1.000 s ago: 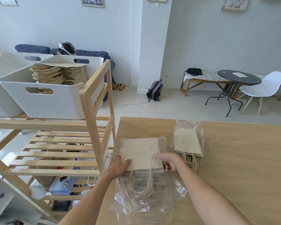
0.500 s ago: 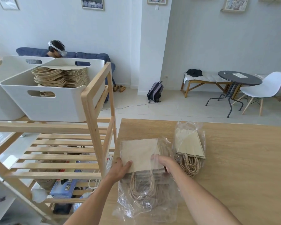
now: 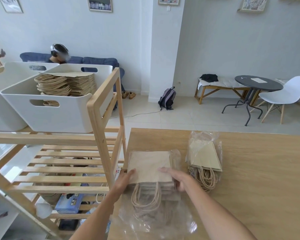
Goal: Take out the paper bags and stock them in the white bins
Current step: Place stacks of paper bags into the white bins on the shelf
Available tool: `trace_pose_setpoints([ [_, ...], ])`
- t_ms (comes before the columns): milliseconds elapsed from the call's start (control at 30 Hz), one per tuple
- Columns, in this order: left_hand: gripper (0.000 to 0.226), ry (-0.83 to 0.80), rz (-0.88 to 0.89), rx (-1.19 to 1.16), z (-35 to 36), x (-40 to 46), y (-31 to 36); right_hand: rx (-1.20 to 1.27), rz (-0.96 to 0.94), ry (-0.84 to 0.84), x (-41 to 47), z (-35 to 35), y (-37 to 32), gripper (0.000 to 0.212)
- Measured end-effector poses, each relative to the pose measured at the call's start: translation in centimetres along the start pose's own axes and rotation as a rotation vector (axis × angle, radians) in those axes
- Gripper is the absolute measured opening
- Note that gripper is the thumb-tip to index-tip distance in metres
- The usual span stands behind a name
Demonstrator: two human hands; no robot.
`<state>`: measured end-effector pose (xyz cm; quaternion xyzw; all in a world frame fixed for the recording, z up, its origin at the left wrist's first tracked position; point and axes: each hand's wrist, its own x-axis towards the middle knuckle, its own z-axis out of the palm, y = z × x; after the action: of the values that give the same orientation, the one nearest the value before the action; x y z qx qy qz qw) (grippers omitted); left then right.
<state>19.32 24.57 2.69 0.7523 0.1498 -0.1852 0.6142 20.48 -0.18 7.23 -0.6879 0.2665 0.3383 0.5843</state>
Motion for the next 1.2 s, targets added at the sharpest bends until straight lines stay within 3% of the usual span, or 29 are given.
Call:
trace_pose_setpoints([
  [167, 0.057, -0.104, -0.054, -0.342, -0.7, -0.8, -0.3, 0.295, 0.014, -0.095, 0.3, 1.0, 1.0, 0.093],
  [300, 0.045, -0.185, -0.106, -0.421, -0.9, -0.8, 0.2, 0.209, -0.06, -0.071, 0.5, 1.8, 1.2, 0.102],
  [567, 0.044, -0.171, -0.077, -0.441, -1.1, 0.7, -0.3, 0.105, -0.108, -0.037, -1.4, -0.8, -0.4, 0.094],
  [667, 0.066, -0.124, -0.036, -0.361, -1.4, 1.3, -0.1, 0.105, -0.108, -0.016, -2.0, -2.4, -0.7, 0.075],
  [767, 0.076, -0.061, -0.036, -0.274, -1.5, 1.3, 0.0, 0.069, -0.118, -0.081, -2.7, -4.0, -0.7, 0.043],
  [967, 0.075, 0.049, -0.019, -0.09, -1.7, 1.1, 0.3, 0.048, -0.173, 0.009, -5.6, -7.2, -1.9, 0.045],
  [1133, 0.081, 0.157, 0.034, 0.076, -1.3, 0.2, 0.5, 0.161, -0.195, -0.006, -7.9, -11.0, -2.7, 0.036],
  [1200, 0.081, 0.183, 0.039, 0.136, -1.3, 0.0, 0.6, 0.217, -0.221, -0.009, -8.9, -12.0, -2.6, 0.043],
])
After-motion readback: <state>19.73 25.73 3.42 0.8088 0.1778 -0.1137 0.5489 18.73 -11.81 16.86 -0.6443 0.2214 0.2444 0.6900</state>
